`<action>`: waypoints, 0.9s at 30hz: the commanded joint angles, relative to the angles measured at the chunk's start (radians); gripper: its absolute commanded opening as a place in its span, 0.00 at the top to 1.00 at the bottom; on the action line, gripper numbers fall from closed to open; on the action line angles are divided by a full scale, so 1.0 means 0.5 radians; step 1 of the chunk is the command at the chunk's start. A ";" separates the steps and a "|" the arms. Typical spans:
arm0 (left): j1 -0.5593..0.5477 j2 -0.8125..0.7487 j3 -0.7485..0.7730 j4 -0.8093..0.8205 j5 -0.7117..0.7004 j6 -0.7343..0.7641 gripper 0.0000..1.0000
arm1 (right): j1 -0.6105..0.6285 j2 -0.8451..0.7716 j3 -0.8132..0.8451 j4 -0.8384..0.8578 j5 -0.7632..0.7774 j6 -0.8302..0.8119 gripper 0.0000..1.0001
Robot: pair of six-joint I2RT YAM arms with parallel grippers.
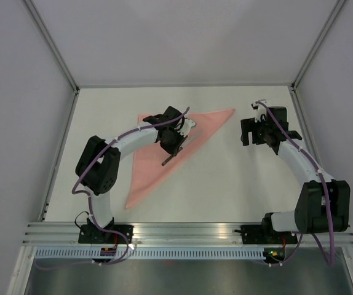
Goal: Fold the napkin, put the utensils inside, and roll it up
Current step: Place the knife on the napkin.
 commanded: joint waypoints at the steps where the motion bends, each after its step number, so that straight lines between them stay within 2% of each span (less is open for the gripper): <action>1: -0.028 0.021 0.069 -0.003 -0.010 -0.046 0.98 | -0.014 -0.033 -0.002 0.032 0.031 -0.012 0.06; 27: -0.056 0.168 0.011 0.025 0.051 -0.171 0.98 | -0.041 -0.027 0.007 0.014 0.000 -0.015 0.06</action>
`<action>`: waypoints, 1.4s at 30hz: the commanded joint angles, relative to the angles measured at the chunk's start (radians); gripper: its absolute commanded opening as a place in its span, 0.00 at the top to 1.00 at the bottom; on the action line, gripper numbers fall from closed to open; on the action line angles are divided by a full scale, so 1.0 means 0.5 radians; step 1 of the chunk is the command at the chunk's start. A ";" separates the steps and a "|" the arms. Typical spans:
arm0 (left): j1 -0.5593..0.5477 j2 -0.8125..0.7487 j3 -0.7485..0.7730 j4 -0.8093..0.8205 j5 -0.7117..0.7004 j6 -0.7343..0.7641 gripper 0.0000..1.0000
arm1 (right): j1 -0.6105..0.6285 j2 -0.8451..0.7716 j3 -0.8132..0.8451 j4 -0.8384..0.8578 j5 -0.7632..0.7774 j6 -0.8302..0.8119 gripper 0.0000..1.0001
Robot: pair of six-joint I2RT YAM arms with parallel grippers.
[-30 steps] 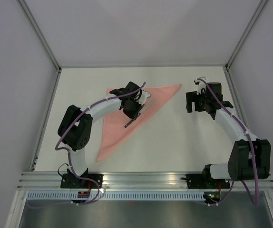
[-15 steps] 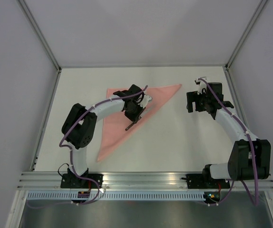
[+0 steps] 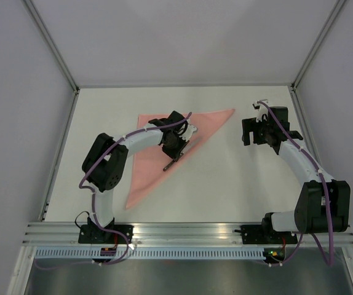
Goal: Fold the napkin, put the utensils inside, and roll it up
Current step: Place the knife on the napkin.
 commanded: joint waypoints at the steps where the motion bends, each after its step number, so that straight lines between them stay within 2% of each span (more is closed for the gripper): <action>1: -0.014 0.027 0.011 0.030 0.044 -0.078 0.98 | -0.011 -0.024 0.004 0.014 0.000 -0.015 0.06; 9: -0.029 0.037 0.005 0.033 0.040 -0.093 0.94 | -0.017 -0.027 0.007 0.011 -0.009 -0.015 0.06; 12: -0.026 0.034 0.005 0.036 0.037 -0.105 0.86 | -0.017 -0.027 0.007 0.008 -0.012 -0.018 0.06; 13: -0.026 0.034 0.005 0.036 0.031 -0.105 0.79 | -0.017 -0.027 0.010 0.008 -0.015 -0.015 0.06; 15: -0.033 0.024 0.005 0.040 0.031 -0.108 0.75 | -0.017 -0.027 0.007 0.011 -0.018 -0.015 0.06; 17: -0.033 0.021 0.005 0.040 0.028 -0.108 0.66 | -0.017 -0.027 0.004 0.008 -0.018 -0.015 0.06; 27: -0.033 -0.117 0.044 0.033 -0.036 -0.111 0.51 | -0.020 -0.024 0.007 0.005 -0.033 -0.015 0.06; 34: -0.030 -0.484 0.115 0.012 -0.137 -0.179 0.44 | -0.020 -0.055 0.026 -0.031 -0.116 0.007 0.07; 36: -0.023 -0.690 0.112 -0.006 -0.275 -0.316 0.43 | -0.011 -0.122 0.044 -0.059 -0.192 0.047 0.06; 39: 0.001 -1.024 0.121 -0.077 -0.529 -0.509 0.41 | 0.182 -0.229 0.038 -0.044 -0.135 0.062 0.08; 40: 0.016 -1.125 0.133 -0.110 -0.588 -0.574 0.39 | 0.398 -0.242 0.041 -0.023 -0.071 0.041 0.08; 42: 0.041 -1.389 0.152 -0.169 -0.701 -0.754 0.39 | 0.660 -0.239 0.056 0.017 0.144 0.013 0.09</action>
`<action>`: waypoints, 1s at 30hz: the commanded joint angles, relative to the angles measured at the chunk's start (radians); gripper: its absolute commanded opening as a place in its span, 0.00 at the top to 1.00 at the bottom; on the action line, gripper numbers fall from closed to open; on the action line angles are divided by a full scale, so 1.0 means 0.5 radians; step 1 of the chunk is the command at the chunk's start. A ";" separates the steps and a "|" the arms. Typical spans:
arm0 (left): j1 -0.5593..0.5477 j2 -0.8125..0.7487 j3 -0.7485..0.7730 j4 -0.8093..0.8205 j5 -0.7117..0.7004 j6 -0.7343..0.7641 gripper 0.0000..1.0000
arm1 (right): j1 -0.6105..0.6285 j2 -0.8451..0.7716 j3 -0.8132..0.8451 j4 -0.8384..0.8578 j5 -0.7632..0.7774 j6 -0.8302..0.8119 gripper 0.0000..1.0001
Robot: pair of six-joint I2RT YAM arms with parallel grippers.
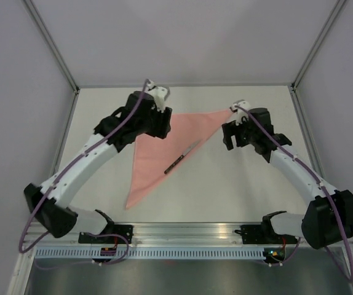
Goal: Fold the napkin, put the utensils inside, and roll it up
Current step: Place the knife on the napkin, then fold the napkin at the center of the board.
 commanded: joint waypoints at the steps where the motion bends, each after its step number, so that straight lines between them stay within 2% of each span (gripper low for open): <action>1: 0.036 -0.435 0.118 -0.163 -0.333 -0.420 0.38 | 0.599 -0.061 0.067 0.062 0.222 -0.057 0.10; 3: 0.036 -0.683 0.114 -0.222 -0.428 -0.542 0.37 | 0.821 0.018 0.101 0.098 0.375 -0.115 0.10; 4: 0.036 -0.757 0.099 -0.268 -0.465 -0.573 0.37 | 1.020 0.055 0.122 0.108 0.403 -0.137 0.10; 7: 0.036 -1.067 0.053 -0.302 -0.536 -0.675 0.35 | 1.333 0.236 0.232 0.163 0.462 -0.201 0.13; 13: 0.036 -1.313 0.080 -0.431 -0.610 -0.755 0.33 | 1.898 0.537 0.306 0.534 0.622 -0.382 0.16; 22: 0.036 -1.409 0.130 -0.551 -0.696 -0.782 0.34 | 2.365 1.049 0.457 0.936 0.661 -0.570 0.21; 30: 0.036 -1.409 0.121 -0.575 -0.714 -0.798 0.36 | 2.454 1.304 0.460 1.282 0.710 -0.631 0.23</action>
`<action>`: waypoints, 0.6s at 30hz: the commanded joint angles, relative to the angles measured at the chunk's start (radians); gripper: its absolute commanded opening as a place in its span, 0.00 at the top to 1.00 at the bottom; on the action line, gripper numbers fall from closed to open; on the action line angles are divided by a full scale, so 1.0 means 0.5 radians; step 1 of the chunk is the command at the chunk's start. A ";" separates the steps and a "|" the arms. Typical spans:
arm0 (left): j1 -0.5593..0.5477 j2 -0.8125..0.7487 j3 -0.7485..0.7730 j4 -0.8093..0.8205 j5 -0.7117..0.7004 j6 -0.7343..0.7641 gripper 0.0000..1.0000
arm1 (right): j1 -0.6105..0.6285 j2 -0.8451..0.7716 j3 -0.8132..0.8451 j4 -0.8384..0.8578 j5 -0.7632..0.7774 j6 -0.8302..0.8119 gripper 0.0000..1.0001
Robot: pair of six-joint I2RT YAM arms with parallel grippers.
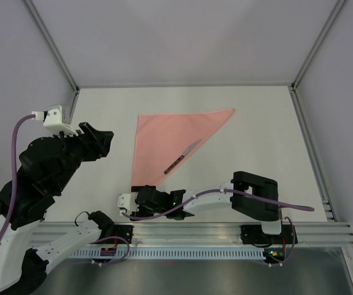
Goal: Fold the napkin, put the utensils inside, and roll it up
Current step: Fold the napkin at the center of the board.
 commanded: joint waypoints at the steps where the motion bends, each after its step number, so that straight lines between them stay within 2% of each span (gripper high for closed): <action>1: -0.001 -0.005 0.034 -0.029 -0.032 -0.066 0.36 | 0.016 0.057 0.072 0.310 0.076 -0.061 0.23; 9: -0.001 -0.008 0.000 -0.038 -0.035 -0.057 0.36 | 0.074 0.232 0.078 0.503 0.146 -0.126 0.27; 18: 0.002 -0.017 -0.028 -0.041 -0.051 -0.054 0.36 | 0.151 0.327 0.103 0.565 0.195 -0.147 0.33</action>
